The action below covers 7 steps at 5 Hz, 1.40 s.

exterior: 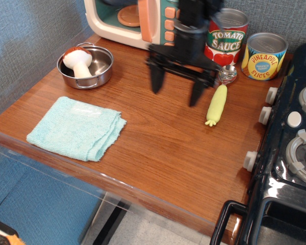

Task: Move blue towel to the bottom right of the table.

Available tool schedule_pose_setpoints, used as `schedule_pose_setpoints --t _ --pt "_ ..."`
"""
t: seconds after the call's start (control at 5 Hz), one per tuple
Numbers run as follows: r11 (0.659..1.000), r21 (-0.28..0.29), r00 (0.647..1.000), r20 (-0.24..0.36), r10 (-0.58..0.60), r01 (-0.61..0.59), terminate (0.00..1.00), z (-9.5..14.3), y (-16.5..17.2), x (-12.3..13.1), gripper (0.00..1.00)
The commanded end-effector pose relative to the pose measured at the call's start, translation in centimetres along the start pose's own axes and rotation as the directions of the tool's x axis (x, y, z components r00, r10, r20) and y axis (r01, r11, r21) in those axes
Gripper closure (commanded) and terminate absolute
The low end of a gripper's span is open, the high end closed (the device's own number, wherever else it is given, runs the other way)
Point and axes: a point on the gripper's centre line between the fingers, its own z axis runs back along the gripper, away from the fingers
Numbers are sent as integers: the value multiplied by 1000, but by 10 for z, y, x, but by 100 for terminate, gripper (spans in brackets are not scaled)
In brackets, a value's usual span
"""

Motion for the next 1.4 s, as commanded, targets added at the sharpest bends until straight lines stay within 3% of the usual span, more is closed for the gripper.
schedule_pose_setpoints --t 0.0,0.4,0.6,0.8,1.0,1.2 --pt "996 -73 997 56 53 -49 0 -15 78 -48 0" --pt "992 -122 995 93 36 -25 0 -34 136 -80 0" --pt "993 -115 993 111 45 -33 0 -35 144 -85 0" --pt "998 -68 993 120 16 -8 0 -43 139 -89 0" --pt "999 -52 996 89 6 -1 0 -61 132 -93 0" --pt "1000 -25 1000 20 -10 11 0 -80 124 -103 0"
